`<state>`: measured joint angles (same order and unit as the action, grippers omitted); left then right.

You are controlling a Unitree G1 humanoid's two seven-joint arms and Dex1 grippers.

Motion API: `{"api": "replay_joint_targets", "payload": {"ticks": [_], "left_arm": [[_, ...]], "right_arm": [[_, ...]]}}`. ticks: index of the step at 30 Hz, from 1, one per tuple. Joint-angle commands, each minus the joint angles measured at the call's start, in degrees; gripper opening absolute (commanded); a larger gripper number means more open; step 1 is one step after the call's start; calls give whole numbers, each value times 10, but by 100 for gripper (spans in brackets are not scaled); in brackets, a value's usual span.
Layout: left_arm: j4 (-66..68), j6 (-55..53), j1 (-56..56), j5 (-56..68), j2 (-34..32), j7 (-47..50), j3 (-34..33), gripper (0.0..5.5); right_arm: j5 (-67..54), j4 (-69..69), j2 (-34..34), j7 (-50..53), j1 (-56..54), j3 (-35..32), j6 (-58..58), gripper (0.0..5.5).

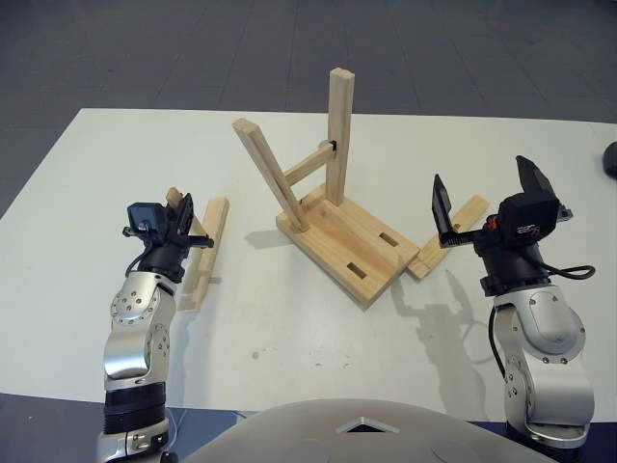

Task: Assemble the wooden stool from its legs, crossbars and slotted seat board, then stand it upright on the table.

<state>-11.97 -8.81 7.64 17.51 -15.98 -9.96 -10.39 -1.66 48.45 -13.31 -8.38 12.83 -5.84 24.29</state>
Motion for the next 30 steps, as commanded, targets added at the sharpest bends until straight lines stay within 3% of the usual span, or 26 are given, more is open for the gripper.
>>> {"api": "replay_joint_targets", "payload": {"ticks": [1,8,30], "left_arm": [[105,-58,90,-18,10,1,1,43],[143,-39,101,0,26,1,-20,43],[251,70,126,-28,25,-20,18,43]], "right_arm": [[-2,3,-8,-5,-7,-6,9,540],[-2,2,-14,-9,-13,-13,13,540],[-9,-14,-41,-28,-44,-33,16,540]]}}
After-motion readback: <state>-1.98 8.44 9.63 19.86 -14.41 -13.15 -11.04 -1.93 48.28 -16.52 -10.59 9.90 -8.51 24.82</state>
